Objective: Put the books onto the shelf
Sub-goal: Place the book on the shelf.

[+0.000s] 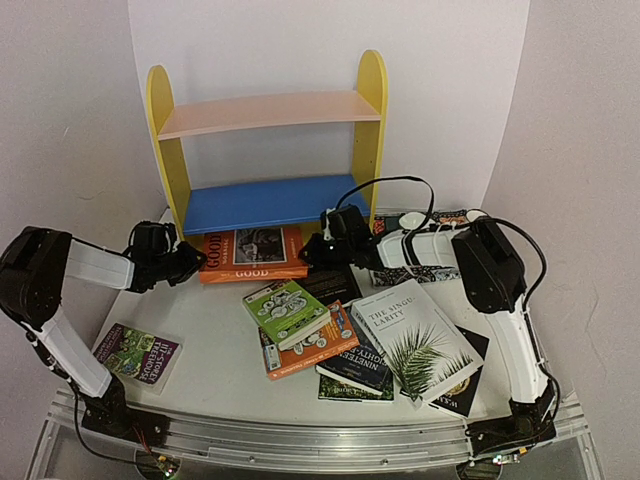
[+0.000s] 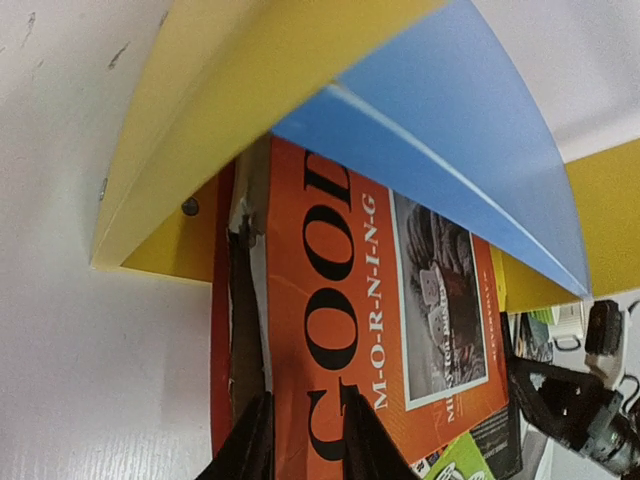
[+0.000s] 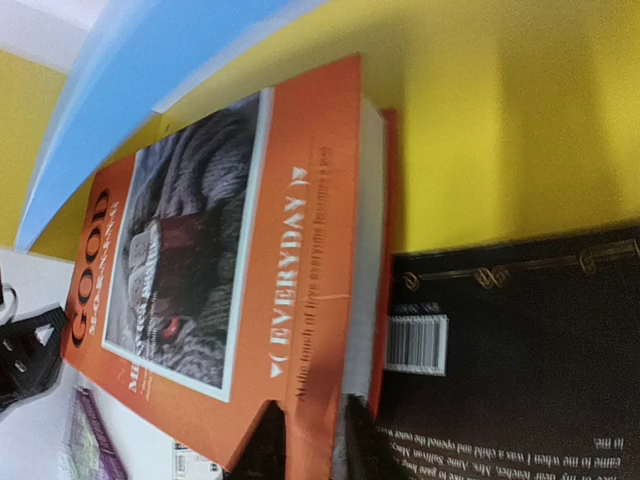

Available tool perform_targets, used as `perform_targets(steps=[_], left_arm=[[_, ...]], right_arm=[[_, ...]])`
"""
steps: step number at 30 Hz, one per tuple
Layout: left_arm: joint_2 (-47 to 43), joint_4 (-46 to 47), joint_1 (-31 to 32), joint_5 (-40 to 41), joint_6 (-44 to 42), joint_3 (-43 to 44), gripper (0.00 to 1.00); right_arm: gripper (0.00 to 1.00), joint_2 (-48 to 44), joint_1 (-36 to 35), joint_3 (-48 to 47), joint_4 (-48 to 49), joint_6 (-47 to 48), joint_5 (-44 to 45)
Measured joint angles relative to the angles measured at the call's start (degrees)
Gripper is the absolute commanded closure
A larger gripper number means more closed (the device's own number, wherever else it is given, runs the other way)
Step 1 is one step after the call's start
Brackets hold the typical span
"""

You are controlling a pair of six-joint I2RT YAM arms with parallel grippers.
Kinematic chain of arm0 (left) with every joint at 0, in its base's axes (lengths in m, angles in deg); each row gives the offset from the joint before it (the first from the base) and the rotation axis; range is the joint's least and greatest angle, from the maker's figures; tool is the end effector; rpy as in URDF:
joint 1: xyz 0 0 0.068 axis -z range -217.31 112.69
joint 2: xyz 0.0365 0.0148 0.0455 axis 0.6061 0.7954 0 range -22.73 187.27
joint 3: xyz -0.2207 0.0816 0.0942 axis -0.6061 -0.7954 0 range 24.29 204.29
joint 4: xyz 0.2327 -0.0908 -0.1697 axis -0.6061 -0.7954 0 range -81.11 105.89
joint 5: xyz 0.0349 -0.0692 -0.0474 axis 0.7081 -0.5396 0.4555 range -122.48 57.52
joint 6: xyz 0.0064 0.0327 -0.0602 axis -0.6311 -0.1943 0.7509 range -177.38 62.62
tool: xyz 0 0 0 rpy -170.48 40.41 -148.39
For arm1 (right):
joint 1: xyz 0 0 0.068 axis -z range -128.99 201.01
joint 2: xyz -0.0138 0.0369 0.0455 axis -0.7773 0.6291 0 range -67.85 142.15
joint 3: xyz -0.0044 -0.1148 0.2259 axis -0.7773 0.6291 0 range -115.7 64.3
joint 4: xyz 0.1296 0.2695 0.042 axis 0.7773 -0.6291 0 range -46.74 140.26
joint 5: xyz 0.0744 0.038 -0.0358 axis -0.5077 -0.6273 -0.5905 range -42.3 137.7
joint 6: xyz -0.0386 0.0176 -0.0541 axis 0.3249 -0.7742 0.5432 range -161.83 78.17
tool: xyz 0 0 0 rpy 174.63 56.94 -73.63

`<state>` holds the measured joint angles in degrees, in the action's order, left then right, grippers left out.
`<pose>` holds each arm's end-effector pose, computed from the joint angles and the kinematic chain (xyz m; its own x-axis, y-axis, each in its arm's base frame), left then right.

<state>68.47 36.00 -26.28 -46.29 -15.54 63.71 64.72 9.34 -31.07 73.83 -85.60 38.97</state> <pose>0.3500 -0.0817 0.1011 -0.6408 -0.5351 -0.5506 -0.0567 0.7482 -0.6611 0.4244 0.3891 0.1365 -0.6579 0.3299 -0.6770 -0.4323 0.5706 0.6982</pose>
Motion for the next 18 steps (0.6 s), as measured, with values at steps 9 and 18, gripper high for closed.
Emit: perform_targets(steps=[9, 18], left_arm=[[-1.8, 1.1, 0.0, 3.3, -0.9, -1.2, 0.18], [-12.0, 0.3, 0.0, -1.1, -10.1, -7.6, 0.01]], right_arm=[[0.25, -0.1, -1.8, 0.1, 1.6, 8.5, 1.3], [0.16, -7.5, -1.6, 9.2, -5.4, 23.6, -1.9]])
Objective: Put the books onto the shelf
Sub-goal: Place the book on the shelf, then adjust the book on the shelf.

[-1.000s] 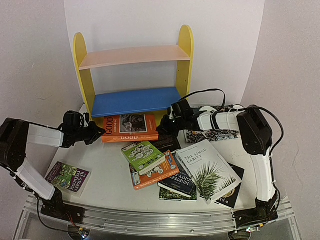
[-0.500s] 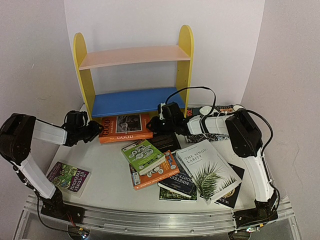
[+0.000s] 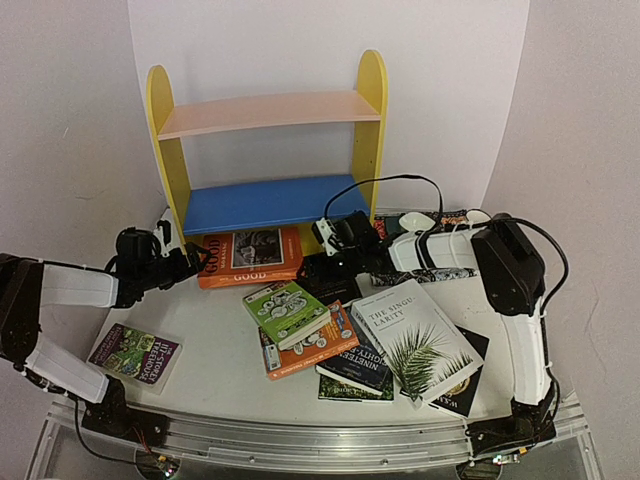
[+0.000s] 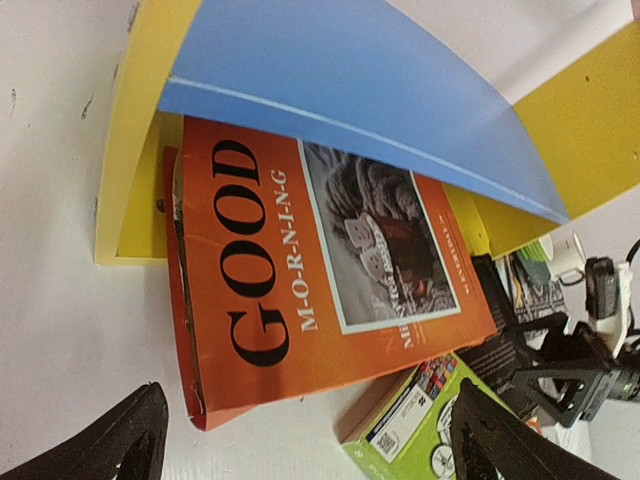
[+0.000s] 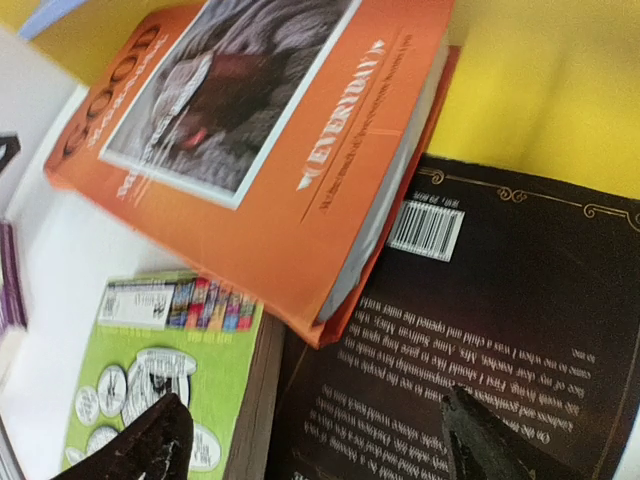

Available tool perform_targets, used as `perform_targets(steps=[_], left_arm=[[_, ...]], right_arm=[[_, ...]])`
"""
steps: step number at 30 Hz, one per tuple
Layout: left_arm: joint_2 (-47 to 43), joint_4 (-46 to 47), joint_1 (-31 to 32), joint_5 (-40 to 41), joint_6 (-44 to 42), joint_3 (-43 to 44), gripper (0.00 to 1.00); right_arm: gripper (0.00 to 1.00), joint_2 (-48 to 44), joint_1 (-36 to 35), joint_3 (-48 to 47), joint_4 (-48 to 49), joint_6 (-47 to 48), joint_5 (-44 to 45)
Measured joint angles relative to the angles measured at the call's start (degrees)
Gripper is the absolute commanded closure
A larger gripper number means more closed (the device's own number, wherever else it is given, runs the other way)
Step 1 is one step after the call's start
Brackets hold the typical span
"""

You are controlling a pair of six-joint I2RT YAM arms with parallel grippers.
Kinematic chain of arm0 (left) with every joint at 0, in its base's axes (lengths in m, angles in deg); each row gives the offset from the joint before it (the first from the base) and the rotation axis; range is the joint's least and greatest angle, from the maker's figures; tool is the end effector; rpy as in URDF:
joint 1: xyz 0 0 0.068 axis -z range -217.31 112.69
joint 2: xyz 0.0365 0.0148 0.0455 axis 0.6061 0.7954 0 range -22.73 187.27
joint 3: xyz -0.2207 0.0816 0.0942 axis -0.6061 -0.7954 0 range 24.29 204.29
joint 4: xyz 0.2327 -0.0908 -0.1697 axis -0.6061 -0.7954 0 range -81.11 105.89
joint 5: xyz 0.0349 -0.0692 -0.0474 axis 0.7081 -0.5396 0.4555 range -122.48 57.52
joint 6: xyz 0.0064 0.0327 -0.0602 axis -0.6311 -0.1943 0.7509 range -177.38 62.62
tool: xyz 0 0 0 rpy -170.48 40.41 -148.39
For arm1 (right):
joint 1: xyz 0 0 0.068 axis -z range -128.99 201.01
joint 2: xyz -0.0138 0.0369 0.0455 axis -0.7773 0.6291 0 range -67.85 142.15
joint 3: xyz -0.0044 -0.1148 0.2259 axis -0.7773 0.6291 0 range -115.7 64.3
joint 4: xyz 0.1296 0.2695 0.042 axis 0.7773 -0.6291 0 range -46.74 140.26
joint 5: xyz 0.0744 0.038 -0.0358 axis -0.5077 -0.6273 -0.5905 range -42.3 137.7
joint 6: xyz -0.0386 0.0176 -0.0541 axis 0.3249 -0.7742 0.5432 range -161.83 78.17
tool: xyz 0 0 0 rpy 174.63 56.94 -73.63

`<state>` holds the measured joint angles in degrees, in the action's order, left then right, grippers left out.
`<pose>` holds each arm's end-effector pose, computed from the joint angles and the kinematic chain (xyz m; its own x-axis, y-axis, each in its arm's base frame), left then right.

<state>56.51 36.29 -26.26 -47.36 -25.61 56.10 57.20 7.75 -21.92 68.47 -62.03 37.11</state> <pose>0.3183 -0.0767 0.1236 -0.5948 -0.4023 -0.6960 0.1136 0.8150 -0.5682 0.3878 0.3791 0.1341 -0.5165 -0.0199 -0.8560 -0.6612 0.6444 0.3840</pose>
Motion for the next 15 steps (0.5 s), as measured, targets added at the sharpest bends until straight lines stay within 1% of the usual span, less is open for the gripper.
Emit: perform_targets(steps=[3, 6, 9, 12, 15], left_arm=[[-1.4, 0.0, 0.0, -1.6, -4.0, -2.4, 0.05], [-1.3, -0.9, 0.0, -2.4, -7.8, -3.6, 0.07], [-0.9, -1.4, 0.0, -2.5, -10.8, -3.8, 0.09], [-0.7, -1.3, 0.0, -2.6, -13.1, -3.8, 0.16], [0.5, -1.3, 0.2, -3.4, -15.0, -3.7, 0.19]], right_arm=[[0.2, -1.6, 0.0, 0.7, -2.5, 5.0, -1.1], [0.24, -1.9, 0.0, 0.7, -4.3, 8.6, -1.2], [0.28, -1.9, 0.0, 0.5, -6.4, 10.4, -1.1], [0.34, -1.8, 0.0, -0.7, -7.7, 11.2, -0.9], [0.35, -1.5, -0.1, -2.8, -8.0, 11.6, -0.8]])
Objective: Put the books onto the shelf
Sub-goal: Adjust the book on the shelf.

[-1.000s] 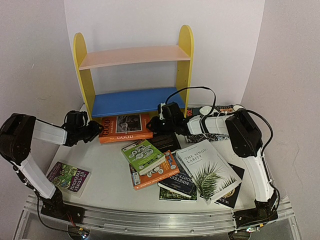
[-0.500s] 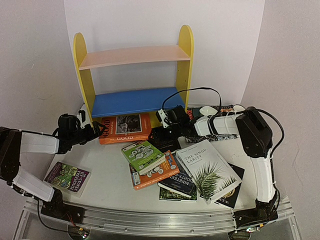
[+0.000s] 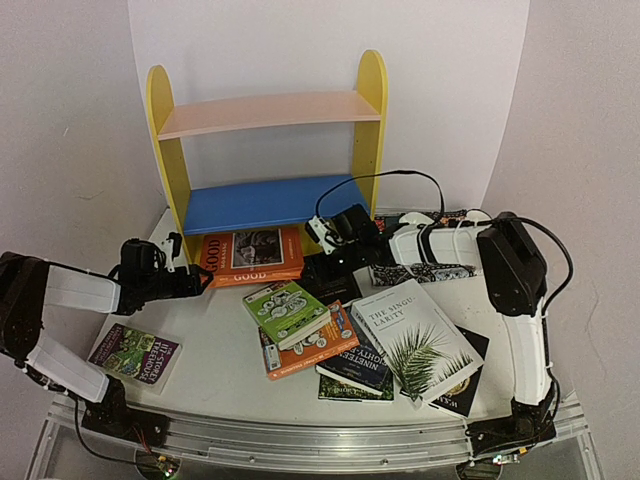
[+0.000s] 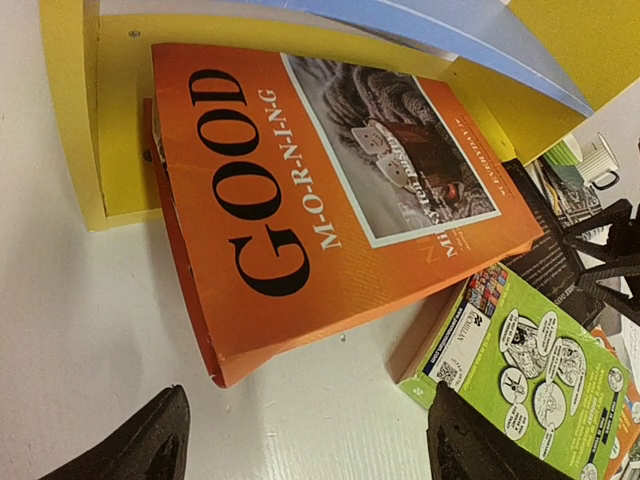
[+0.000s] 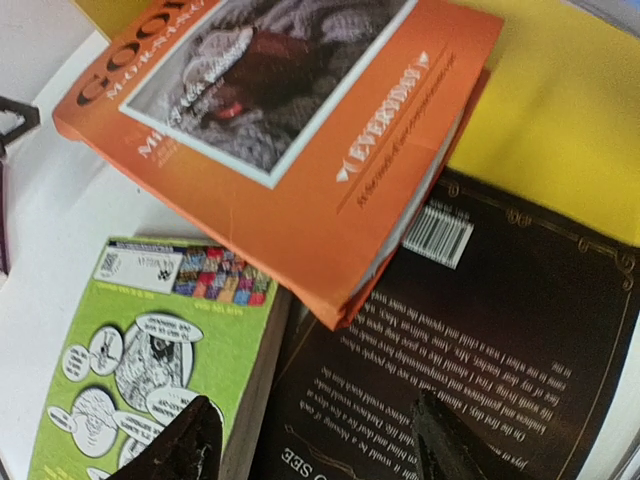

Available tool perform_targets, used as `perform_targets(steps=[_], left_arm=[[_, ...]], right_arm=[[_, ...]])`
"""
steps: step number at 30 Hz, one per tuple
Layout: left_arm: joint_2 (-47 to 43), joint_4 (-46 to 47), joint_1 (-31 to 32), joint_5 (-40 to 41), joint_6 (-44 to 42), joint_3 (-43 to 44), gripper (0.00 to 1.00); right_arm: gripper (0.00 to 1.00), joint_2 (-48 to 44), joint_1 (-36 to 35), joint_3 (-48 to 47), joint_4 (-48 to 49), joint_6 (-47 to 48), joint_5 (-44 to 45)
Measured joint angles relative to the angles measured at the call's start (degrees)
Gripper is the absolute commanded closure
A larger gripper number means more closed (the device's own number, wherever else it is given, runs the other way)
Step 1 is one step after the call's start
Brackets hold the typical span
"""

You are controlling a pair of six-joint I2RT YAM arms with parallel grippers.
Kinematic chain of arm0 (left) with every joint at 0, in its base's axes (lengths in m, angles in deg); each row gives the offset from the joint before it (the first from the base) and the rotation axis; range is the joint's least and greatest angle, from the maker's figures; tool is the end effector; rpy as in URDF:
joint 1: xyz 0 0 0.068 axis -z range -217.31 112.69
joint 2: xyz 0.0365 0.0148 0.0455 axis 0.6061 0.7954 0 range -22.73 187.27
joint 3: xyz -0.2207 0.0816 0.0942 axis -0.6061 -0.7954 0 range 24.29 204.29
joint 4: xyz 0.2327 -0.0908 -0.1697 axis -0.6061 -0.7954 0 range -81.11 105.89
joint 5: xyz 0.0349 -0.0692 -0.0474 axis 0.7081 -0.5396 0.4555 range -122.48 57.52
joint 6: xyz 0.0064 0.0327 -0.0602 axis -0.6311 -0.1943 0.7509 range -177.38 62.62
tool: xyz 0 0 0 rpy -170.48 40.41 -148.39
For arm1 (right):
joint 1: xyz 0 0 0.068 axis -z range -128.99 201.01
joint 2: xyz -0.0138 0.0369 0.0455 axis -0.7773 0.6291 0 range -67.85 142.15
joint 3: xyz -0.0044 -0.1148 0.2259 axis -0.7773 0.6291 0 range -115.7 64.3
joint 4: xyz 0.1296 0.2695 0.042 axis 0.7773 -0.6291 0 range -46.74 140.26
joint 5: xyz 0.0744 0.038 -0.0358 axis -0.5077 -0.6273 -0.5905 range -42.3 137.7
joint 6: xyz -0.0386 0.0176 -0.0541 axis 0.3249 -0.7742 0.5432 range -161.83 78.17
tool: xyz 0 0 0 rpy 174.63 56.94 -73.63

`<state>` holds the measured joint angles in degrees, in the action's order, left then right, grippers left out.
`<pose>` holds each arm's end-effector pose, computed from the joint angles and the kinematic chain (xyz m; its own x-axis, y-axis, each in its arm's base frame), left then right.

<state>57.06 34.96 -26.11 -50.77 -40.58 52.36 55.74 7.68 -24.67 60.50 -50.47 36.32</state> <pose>0.2996 -0.0771 0.0963 -0.6348 -0.1541 -0.7572 0.2718 0.8728 -0.4054 0.3873 0.3805 0.1495 -0.4175 -0.1914 -0.8883 -0.7492 0.6256 0.2174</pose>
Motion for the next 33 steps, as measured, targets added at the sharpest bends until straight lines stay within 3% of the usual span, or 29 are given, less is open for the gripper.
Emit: perform_targets(steps=[8, 13, 19, 25, 33], left_arm=[[-1.5, -1.1, 0.2, -1.8, -3.1, 0.5, 0.11], [-5.3, -9.5, 1.7, -1.9, -6.8, 6.8, 0.08], [-8.6, -17.8, 5.1, 3.4, -17.6, 12.4, 0.0], [-4.8, -23.5, 6.9, 7.9, -26.2, 12.9, 0.0], [2.2, -29.0, 6.9, 13.2, -30.5, 14.8, 0.01]], right_arm=[[0.35, 0.2, -0.3, -1.8, 0.0, 0.3, 0.5], [0.34, 0.9, -0.5, -1.8, 0.0, 0.3, 0.4], [0.33, 1.4, -0.5, -1.8, 0.1, 0.2, 0.1], [0.3, 1.8, -0.5, -1.8, 0.1, 0.1, 0.6], [0.3, 2.0, -0.5, -1.9, 0.1, 0.1, 1.2]])
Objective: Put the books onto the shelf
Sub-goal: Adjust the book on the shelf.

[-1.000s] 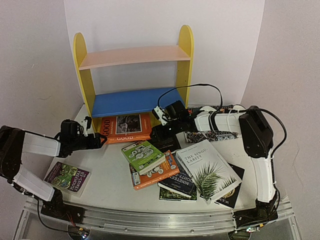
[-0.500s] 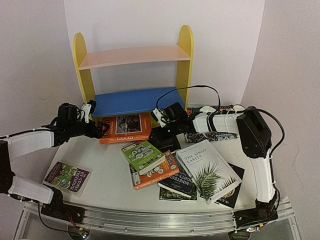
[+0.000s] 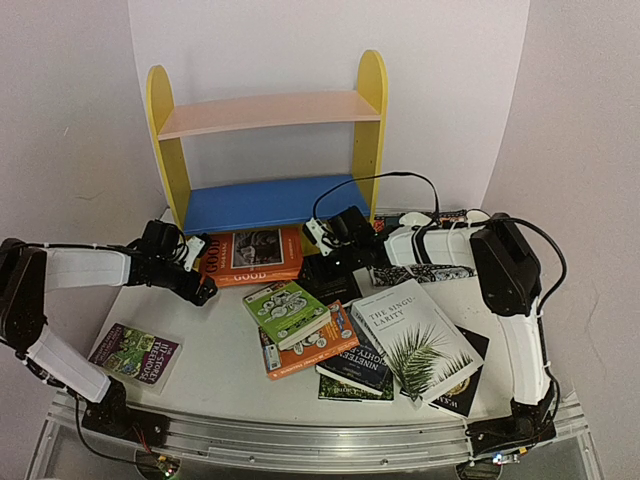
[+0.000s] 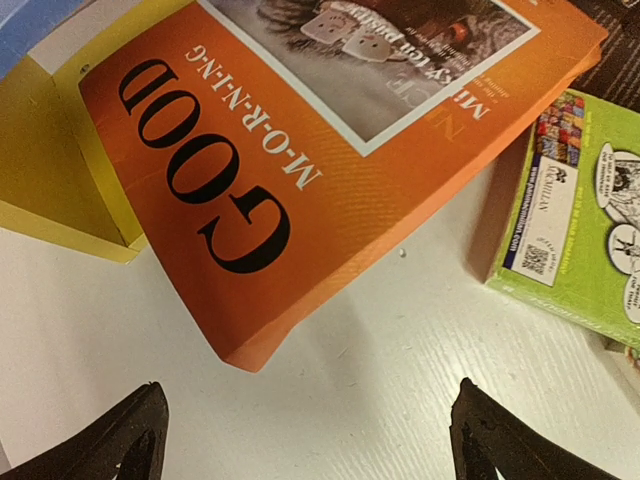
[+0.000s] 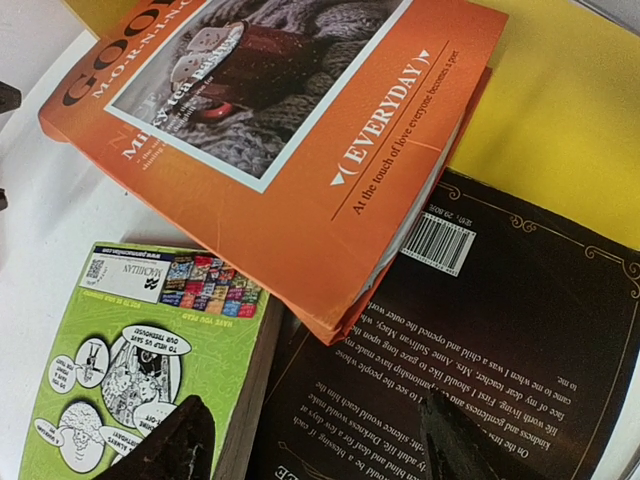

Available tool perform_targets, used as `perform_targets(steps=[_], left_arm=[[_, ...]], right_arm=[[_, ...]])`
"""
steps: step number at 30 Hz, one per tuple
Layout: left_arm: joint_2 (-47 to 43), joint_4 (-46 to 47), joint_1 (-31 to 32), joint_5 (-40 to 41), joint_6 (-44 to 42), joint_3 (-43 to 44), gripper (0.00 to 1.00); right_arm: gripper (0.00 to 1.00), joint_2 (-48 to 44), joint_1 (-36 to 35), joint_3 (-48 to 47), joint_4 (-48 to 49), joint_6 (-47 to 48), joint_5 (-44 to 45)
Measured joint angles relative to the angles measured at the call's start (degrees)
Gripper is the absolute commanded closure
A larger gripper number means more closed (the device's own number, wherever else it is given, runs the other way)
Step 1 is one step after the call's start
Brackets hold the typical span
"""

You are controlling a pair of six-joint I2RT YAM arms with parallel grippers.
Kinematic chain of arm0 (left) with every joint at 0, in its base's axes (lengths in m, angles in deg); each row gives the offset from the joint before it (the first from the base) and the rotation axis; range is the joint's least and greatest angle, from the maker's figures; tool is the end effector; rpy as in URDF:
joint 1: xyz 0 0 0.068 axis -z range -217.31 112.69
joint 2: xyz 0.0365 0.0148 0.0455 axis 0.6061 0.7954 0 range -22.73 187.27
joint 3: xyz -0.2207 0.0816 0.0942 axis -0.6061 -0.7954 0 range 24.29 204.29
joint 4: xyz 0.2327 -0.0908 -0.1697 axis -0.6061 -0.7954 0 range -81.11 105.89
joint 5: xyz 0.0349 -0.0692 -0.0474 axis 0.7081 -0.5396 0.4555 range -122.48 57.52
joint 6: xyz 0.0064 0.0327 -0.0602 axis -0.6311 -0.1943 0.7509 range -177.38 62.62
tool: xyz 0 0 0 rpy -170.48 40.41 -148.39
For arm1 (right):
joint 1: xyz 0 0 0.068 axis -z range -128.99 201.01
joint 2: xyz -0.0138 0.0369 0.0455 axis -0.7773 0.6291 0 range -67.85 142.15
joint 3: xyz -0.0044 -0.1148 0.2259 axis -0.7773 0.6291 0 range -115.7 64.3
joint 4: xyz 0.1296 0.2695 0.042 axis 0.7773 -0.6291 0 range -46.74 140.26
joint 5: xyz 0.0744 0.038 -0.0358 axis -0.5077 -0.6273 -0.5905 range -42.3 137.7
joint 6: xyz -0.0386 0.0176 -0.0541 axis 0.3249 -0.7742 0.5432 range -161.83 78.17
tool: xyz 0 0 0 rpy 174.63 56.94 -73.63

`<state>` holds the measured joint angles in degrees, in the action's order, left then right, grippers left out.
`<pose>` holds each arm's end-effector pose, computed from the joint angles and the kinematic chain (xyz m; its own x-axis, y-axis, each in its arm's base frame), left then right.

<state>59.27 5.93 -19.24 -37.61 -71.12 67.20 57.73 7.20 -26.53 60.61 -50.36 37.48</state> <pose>0.3141 -0.1077 0.1224 -0.6108 0.4481 -0.6527 0.5247 0.8465 0.0901 0.3898 0.3877 0.1439 -0.4132 -0.1940 -0.8898 -0.7449 0.6341 0.2076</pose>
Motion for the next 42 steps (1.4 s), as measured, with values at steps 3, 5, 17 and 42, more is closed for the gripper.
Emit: perform_targets(steps=[3, 5, 17, 42], left_arm=[[2.4, -0.5, 0.0, 2.9, -0.1, 1.4, 0.02], [3.5, -0.5, 0.0, 4.6, 0.0, 1.9, 0.03], [8.2, 1.3, -0.7, 10.8, 2.1, 2.8, 0.12], [13.9, 12.2, -2.5, 16.2, 7.0, 3.6, 0.27]], right_arm=[[0.32, 0.7, 0.0, -0.7, 0.0, 0.0, 0.2], [0.33, 1.3, 0.0, -1.2, 0.0, 0.0, 0.4], [0.52, 4.5, -1.6, -6.5, -0.1, 0.5, 3.7], [0.75, 13.1, -4.0, -16.0, 2.1, 4.0, 17.5]])
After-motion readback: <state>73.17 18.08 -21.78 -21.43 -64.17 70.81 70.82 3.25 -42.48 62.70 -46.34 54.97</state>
